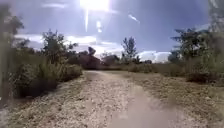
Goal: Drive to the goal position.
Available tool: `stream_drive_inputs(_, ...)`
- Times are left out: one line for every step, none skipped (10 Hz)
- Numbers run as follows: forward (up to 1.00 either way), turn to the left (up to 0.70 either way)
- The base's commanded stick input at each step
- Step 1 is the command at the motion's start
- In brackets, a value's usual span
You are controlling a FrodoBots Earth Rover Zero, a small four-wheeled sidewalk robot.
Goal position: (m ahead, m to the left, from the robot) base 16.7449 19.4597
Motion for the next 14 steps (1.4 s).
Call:
stream_drive_inputs(-0.7,0.0)
stream_drive_inputs(-0.7,0.0)
stream_drive_inputs(-0.7,0.0)
stream_drive_inputs(-0.7,0.0)
stream_drive_inputs(-0.7,0.0)
stream_drive_inputs(-0.7,0.0)
stream_drive_inputs(-0.7,0.0)
stream_drive_inputs(-0.7,0.0)
stream_drive_inputs(-0.42,0.0)
stream_drive_inputs(0.0,0.0)
stream_drive_inputs(0.0,0.0)
stream_drive_inputs(0.0,0.0)
stream_drive_inputs(0.0,0.0)
stream_drive_inputs(0.0,0.0)
